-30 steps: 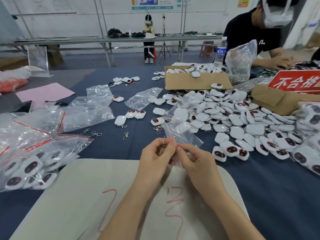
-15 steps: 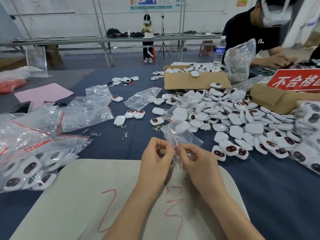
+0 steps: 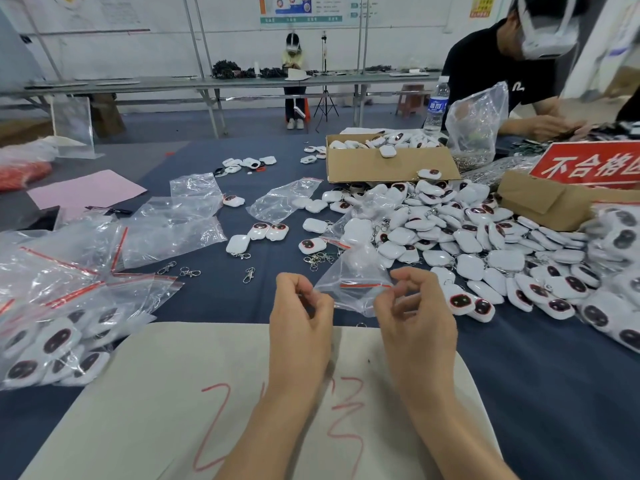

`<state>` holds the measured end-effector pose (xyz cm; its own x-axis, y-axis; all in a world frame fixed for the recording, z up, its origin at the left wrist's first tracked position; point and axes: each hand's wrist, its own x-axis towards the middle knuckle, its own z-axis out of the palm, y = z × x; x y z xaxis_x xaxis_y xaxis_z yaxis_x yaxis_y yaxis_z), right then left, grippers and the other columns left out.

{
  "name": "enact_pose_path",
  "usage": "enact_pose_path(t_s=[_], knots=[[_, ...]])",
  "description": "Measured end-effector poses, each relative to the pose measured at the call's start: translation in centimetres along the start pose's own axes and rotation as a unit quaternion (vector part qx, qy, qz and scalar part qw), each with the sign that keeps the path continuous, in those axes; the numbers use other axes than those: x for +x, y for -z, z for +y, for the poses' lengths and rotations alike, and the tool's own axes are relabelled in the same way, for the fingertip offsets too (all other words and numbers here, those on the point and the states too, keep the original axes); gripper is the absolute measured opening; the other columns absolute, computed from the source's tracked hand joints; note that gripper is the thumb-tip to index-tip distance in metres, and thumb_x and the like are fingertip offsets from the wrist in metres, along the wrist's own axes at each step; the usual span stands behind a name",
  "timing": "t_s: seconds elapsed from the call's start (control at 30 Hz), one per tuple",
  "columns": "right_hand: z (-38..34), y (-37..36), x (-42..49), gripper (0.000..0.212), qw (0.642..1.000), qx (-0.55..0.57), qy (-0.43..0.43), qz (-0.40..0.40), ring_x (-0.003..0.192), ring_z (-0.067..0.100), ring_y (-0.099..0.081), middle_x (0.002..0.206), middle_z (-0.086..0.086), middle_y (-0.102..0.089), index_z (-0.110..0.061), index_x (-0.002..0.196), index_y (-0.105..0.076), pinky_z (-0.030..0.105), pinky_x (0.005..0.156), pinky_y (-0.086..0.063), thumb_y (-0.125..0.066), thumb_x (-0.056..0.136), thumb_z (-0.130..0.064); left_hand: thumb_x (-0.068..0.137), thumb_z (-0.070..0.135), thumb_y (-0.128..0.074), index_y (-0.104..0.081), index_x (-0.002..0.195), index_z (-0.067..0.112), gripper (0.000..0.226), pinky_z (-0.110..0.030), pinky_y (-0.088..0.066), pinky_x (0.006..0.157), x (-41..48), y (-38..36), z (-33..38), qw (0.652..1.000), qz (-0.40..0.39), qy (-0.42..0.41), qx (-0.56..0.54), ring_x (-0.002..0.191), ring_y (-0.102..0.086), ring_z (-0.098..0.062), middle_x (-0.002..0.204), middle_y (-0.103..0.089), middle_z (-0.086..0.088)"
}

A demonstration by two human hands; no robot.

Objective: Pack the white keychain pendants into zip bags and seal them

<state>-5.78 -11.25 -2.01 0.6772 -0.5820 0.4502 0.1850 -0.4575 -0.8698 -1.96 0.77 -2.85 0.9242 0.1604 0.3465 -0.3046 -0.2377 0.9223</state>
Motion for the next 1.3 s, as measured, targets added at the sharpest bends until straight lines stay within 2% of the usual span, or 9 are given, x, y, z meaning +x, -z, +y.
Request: enact_pose_path(t_s=[0.27,0.47,0.57,0.67,0.73,0.83,0.9,1.13,1.3], knots=[[0.0,-1.0,-1.3,0.037,0.985,-0.070,0.139,-0.076,0.073,0.008,-0.056,0.090,-0.014,-0.056,-0.043,0.106,-0.050,0.030,0.058,-0.052,-0.072,0.082,-0.026,0.090,-0.010,-0.057,-0.060,0.080,0.016,0.029,-0.031,-0.048,0.068,0.0,-0.2,-0.4,0.995,-0.069,-0.074,-0.003,0.076,-0.058,-0.020,0.085,-0.062,0.003],[0.0,-0.9,-1.2,0.017,0.971,-0.069,0.178,-0.146,0.076,0.005,-0.053,0.084,-0.013,-0.056,-0.034,0.102,-0.062,0.030,0.070,-0.050,-0.053,0.091,-0.045,0.076,0.008,-0.065,-0.076,0.105,0.025,0.035,-0.045,-0.055,0.091,0.5,0.1,0.9,0.914,-0.208,0.194,-0.290,0.095,-0.069,-0.029,0.100,-0.076,-0.008],[0.2,-0.1,-0.5,0.025,0.973,-0.057,0.218,-0.052,0.096,0.011,-0.055,0.102,-0.008,-0.060,-0.022,0.106,-0.068,0.040,0.086,-0.050,-0.048,0.098,-0.033,0.082,0.027,-0.078,-0.068,0.124,0.019,0.044,-0.053,-0.046,0.109,0.8,0.7,0.9,0.910,-0.279,0.164,-0.258,0.122,-0.064,-0.035,0.124,-0.071,-0.013],[0.7,1.5,1.1,0.039,0.989,-0.046,0.118,0.073,0.135,0.013,-0.038,0.144,-0.004,-0.041,-0.024,0.134,-0.057,0.032,0.107,-0.039,-0.044,0.101,-0.038,0.082,0.037,-0.079,-0.065,0.129,0.035,0.049,-0.027,-0.053,0.098,0.4,0.9,1.0,0.910,-0.349,0.096,-0.202,0.120,-0.065,-0.013,0.128,-0.070,0.004],[1.3,2.7,2.3,0.055,0.998,0.027,-0.042,0.041,0.142,0.011,-0.036,0.150,-0.012,-0.041,-0.036,0.149,-0.040,0.024,0.108,-0.036,-0.040,0.099,-0.056,0.082,0.033,-0.079,-0.061,0.132,0.041,0.053,-0.020,-0.053,0.091,0.4,1.0,0.9,0.907,-0.364,0.084,-0.195,0.117,-0.066,-0.010,0.130,-0.068,0.008],[2.3,3.4,3.3,0.053,0.977,0.130,-0.162,-0.043,0.095,0.013,-0.067,0.096,-0.009,-0.068,-0.025,0.135,-0.057,0.031,0.082,-0.054,-0.045,0.098,-0.062,0.080,0.035,-0.079,-0.062,0.129,0.046,0.054,-0.020,-0.055,0.085,0.4,0.9,0.7,0.909,-0.360,0.088,-0.190,0.108,-0.070,-0.008,0.124,-0.070,0.012],[1.9,3.3,3.4,0.033,0.987,0.104,-0.110,-0.043,0.063,0.008,-0.049,0.067,-0.009,-0.053,-0.019,0.094,-0.065,0.028,0.062,-0.044,-0.050,0.102,-0.048,0.078,0.042,-0.079,-0.068,0.120,0.043,0.043,-0.025,-0.057,0.082,0.4,0.8,0.7,0.920,-0.326,0.113,-0.185,0.100,-0.072,-0.009,0.117,-0.073,0.011],[1.7,3.3,3.1,0.021,0.995,0.073,-0.060,0.015,0.060,0.006,-0.038,0.063,-0.017,-0.043,-0.036,0.095,-0.067,0.019,0.057,-0.039,-0.064,0.089,-0.055,0.084,0.053,-0.074,-0.065,0.066,0.014,0.044,-0.019,-0.041,0.052,1.2,1.4,0.6,0.956,-0.214,0.154,-0.126,0.056,-0.046,-0.011,0.064,-0.054,0.004],[1.4,3.7,3.1,0.028,0.996,0.079,-0.038,-0.009,0.057,0.006,-0.040,0.065,-0.015,-0.044,-0.042,0.101,-0.063,0.027,0.057,-0.042,-0.060,0.085,-0.065,0.074,0.045,-0.085,-0.073,0.116,0.029,0.047,-0.030,-0.058,0.082,1.3,1.9,0.7,0.912,-0.342,0.162,-0.158,0.099,-0.072,-0.012,0.109,-0.076,0.004]])
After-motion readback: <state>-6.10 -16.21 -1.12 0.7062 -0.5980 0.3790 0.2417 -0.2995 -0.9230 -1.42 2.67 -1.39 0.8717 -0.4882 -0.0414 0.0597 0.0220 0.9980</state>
